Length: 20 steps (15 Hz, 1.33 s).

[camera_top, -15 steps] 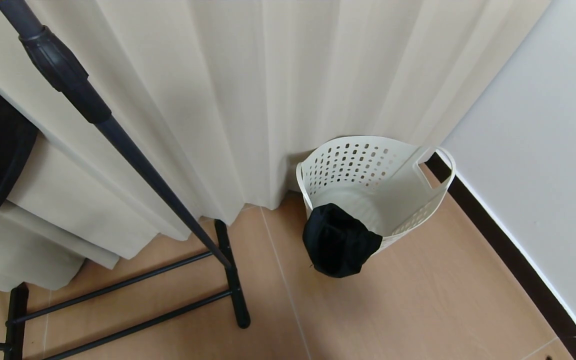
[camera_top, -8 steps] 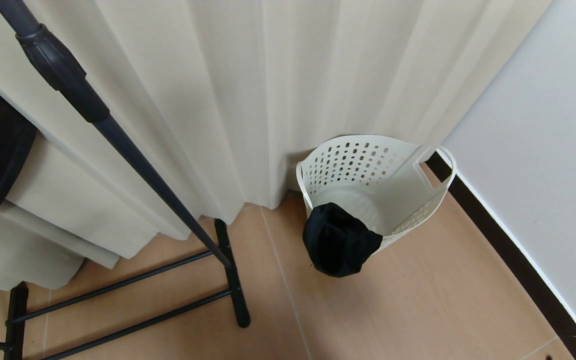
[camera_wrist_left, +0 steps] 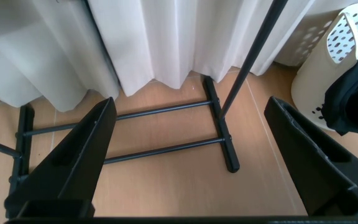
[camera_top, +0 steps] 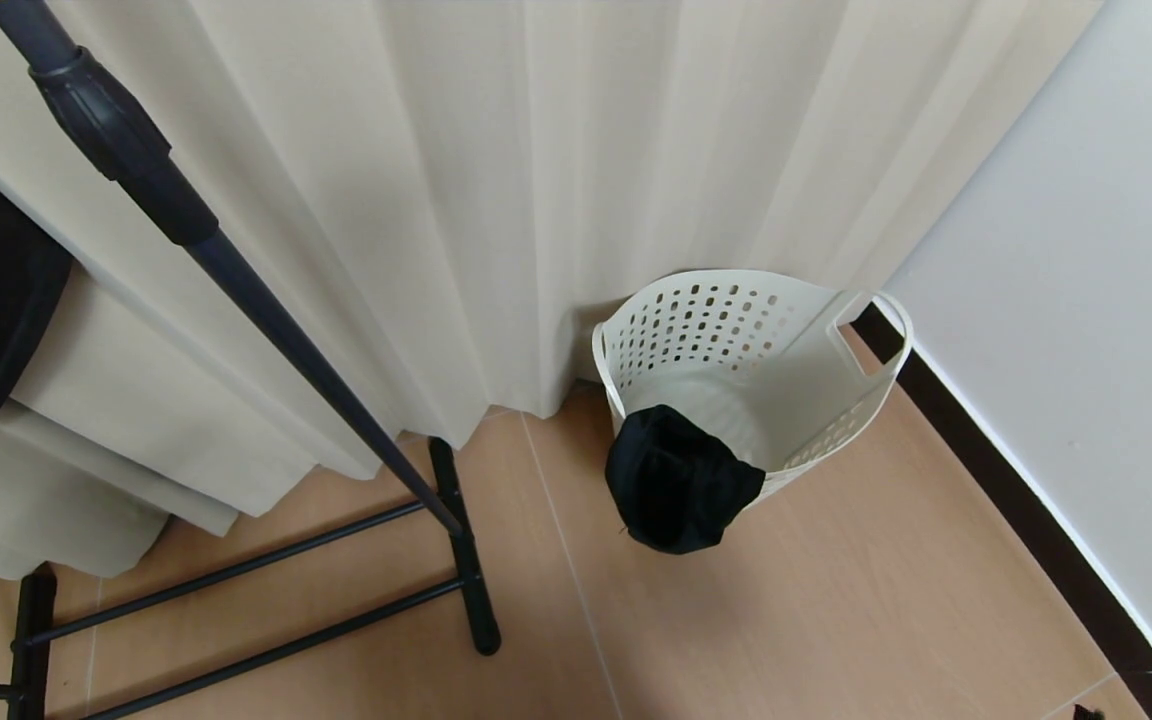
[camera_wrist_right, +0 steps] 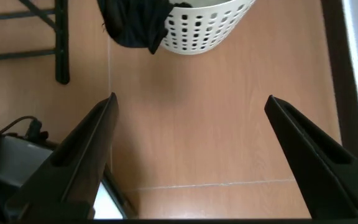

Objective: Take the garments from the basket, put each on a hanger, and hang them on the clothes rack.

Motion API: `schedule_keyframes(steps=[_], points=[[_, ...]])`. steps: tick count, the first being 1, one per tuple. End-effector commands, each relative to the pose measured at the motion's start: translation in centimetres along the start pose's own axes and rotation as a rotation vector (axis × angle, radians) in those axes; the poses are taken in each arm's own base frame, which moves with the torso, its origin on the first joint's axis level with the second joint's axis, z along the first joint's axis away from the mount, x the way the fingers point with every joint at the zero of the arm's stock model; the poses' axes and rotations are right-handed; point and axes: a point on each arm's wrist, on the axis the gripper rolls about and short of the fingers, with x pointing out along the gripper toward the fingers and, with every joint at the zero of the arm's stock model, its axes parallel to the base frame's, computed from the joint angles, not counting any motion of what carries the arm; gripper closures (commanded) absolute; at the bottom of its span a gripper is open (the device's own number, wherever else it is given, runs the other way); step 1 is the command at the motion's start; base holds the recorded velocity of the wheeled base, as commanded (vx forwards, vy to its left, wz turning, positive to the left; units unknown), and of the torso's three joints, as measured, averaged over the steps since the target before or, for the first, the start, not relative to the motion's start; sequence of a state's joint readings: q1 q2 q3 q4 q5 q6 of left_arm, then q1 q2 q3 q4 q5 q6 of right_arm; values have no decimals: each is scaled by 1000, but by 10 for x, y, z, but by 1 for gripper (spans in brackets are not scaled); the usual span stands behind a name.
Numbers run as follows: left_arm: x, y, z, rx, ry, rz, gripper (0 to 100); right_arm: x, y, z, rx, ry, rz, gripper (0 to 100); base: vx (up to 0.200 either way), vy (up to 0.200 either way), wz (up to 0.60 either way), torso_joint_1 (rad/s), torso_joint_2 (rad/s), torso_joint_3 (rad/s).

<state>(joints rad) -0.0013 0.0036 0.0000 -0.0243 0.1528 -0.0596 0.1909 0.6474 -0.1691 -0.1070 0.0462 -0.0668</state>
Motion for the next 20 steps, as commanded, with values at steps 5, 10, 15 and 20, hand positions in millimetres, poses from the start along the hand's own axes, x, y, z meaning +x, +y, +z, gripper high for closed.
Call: schedule_keyframes(steps=[5,10,15,20], points=[[0,0,0,0,-1,2,0,101,10,84,-295,203,143,0,0,0,0,0,0,0],[0,0,0,0,-1,0,0,193,35,131,-431,189,212,0,0,0,0,0,0,0],[0,0,0,1,-1,0,0,297,53,157,-566,117,174,0,0,0,0,0,0,0],[0,0,0,1,-1,0,0,350,61,149,-573,101,167,0,0,0,0,0,0,0]])
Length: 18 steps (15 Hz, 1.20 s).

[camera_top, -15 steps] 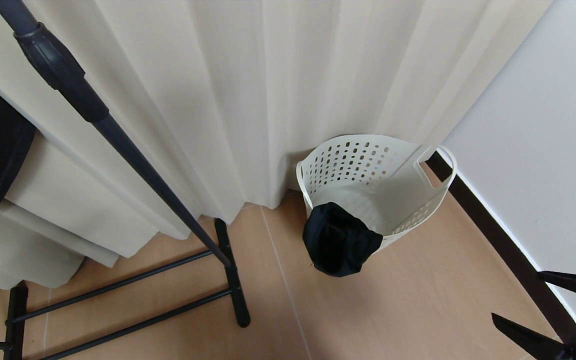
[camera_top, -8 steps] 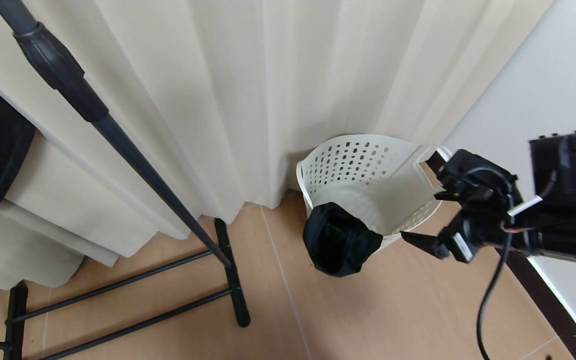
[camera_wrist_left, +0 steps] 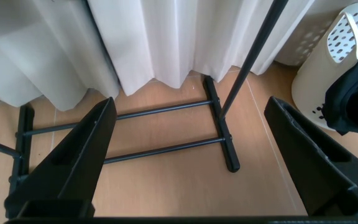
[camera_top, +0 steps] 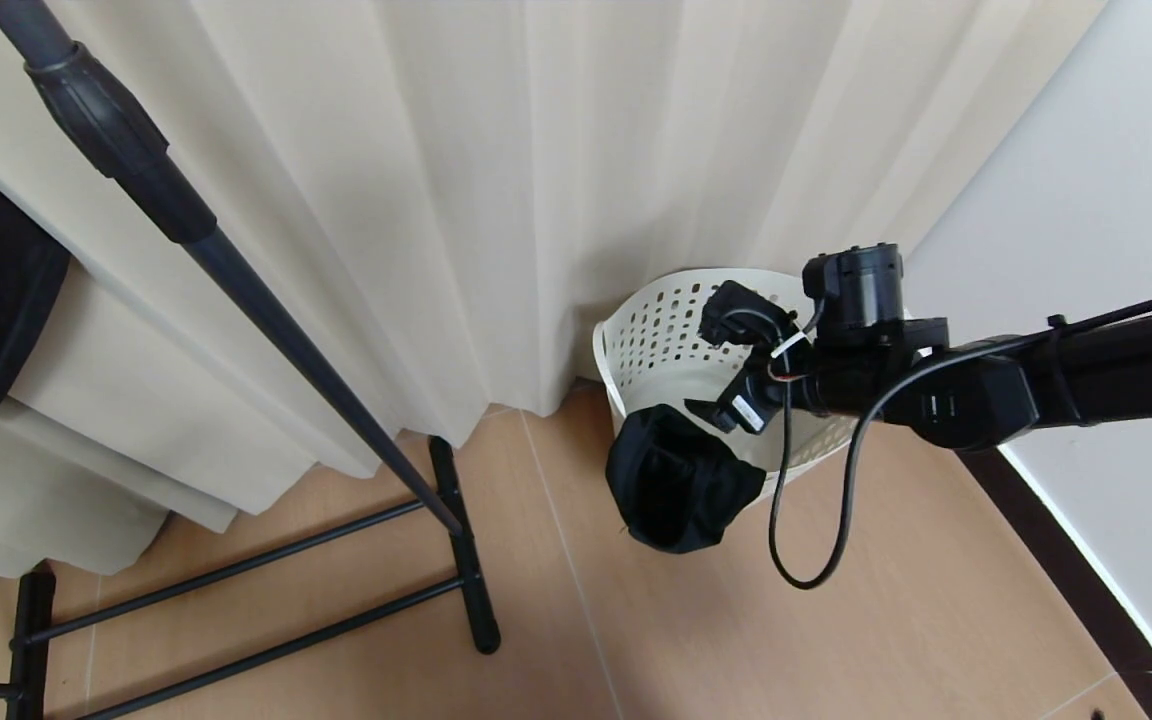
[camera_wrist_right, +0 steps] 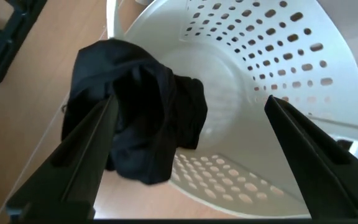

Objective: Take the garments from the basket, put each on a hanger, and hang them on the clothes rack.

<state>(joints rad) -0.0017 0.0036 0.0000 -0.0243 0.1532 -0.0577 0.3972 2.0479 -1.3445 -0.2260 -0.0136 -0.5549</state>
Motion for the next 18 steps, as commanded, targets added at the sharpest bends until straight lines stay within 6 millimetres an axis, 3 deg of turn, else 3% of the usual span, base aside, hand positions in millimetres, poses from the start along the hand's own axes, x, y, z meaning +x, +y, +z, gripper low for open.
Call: schedule_keyframes(steps=[1,5,11,18], points=[[0,0,0,-1,-1,0,0,31,6,-10,0,31,14,0,0,0,0,0,0,0],[0,0,0,-1,-1,0,0,36,7,-14,-3,63,-17,0,0,0,0,0,0,0],[0,0,0,-1,-1,0,0,60,10,-24,-5,123,-73,0,0,0,0,0,0,0],[0,0,0,-1,-1,0,0,68,12,-32,-3,150,-77,0,0,0,0,0,0,0]])
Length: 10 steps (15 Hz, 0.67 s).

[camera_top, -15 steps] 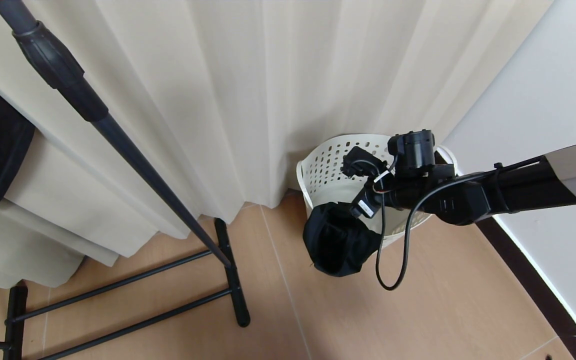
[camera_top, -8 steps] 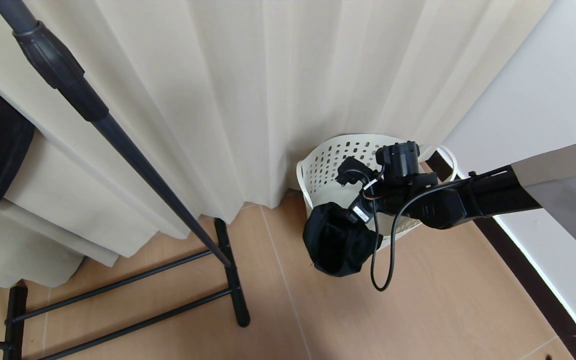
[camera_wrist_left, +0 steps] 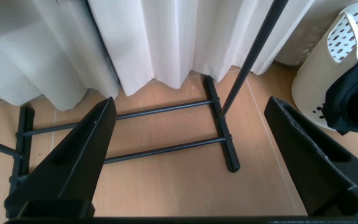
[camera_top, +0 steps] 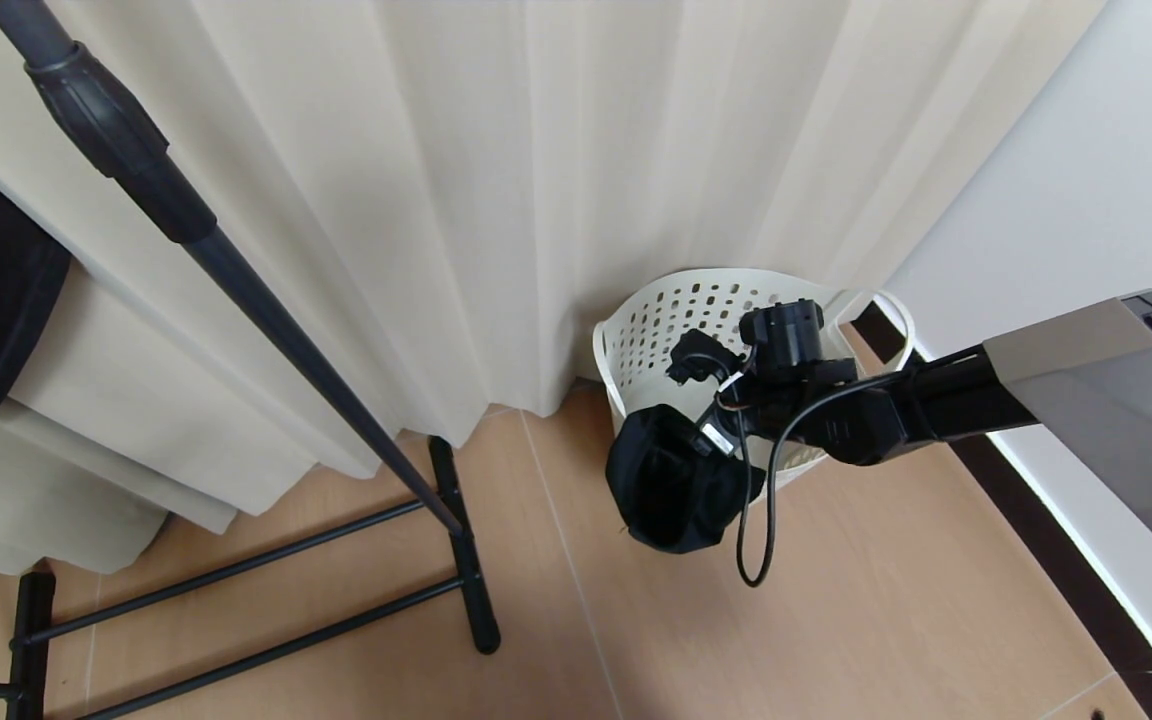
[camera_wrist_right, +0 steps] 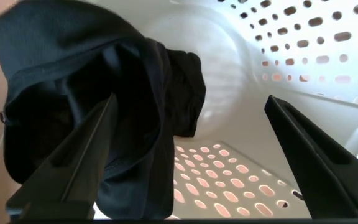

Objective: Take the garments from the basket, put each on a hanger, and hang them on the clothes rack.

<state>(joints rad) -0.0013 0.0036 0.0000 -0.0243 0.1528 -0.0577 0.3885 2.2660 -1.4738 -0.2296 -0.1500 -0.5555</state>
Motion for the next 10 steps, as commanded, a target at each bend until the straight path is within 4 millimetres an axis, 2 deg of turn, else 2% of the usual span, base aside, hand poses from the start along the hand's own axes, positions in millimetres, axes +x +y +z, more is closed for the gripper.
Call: schedule_keyframes(steps=[1,10], points=[[0,0,0,-1,-1,0,0,8,2,-4,0,15,-2,0,0,0,0,0,0,0],[0,0,0,-1,-1,0,0,29,3,-10,18,4,-32,0,0,0,0,0,0,0]])
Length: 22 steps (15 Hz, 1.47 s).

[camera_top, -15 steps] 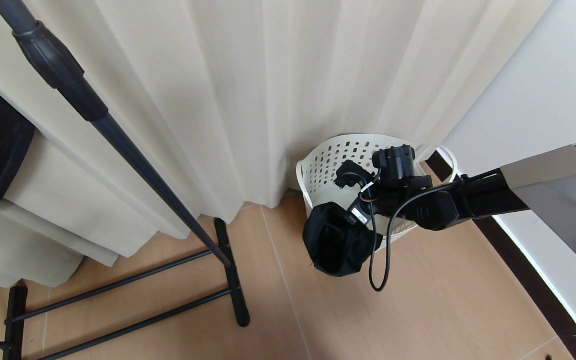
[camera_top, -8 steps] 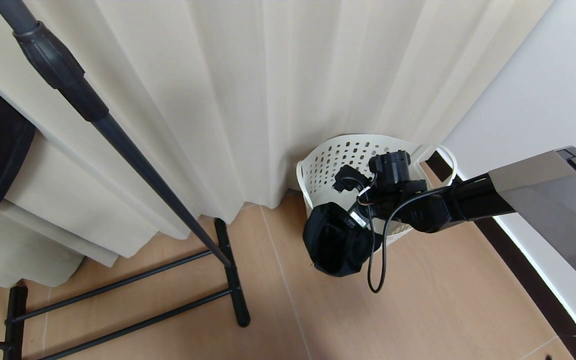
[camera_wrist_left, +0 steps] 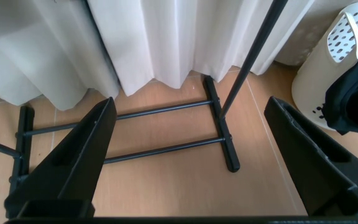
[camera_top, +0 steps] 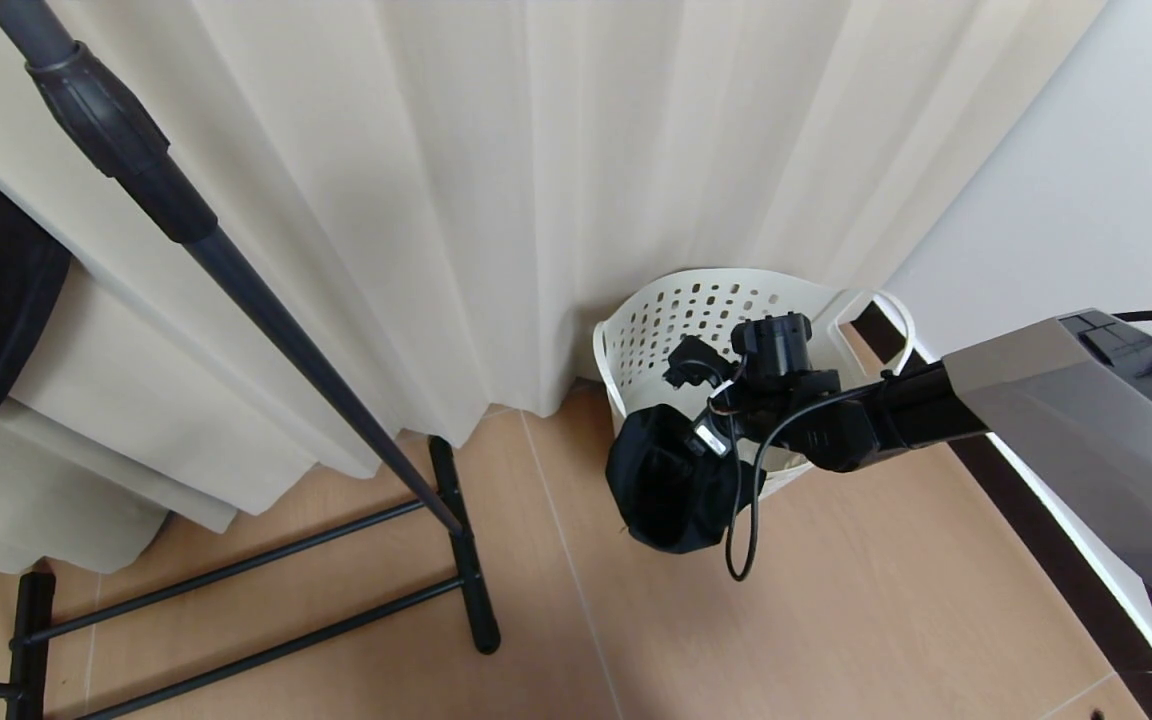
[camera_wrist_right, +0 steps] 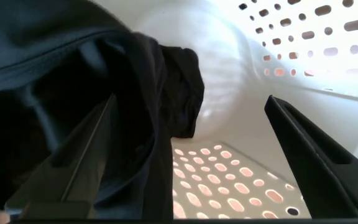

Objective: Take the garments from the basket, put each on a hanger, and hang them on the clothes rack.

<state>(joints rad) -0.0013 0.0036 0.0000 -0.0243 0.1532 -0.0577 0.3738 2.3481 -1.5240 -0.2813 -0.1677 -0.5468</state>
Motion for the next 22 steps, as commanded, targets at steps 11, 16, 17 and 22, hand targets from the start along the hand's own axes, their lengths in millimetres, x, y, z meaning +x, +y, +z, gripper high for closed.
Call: schedule_keyframes(steps=[11,16,17,22], points=[[0,0,0,-1,-1,0,0,12,3,0,31,-8,-2,100,0,0,0,0,0,0],[0,0,0,-2,-1,0,0,-5,-7,11,68,-40,-18,100,0,0,0,0,0,0],[0,0,0,-1,-1,0,0,-14,-10,16,88,-55,-23,100,0,0,0,0,0,0],[0,0,0,-1,-1,0,0,-79,-13,30,133,-210,-63,100,0,0,0,0,0,0]])
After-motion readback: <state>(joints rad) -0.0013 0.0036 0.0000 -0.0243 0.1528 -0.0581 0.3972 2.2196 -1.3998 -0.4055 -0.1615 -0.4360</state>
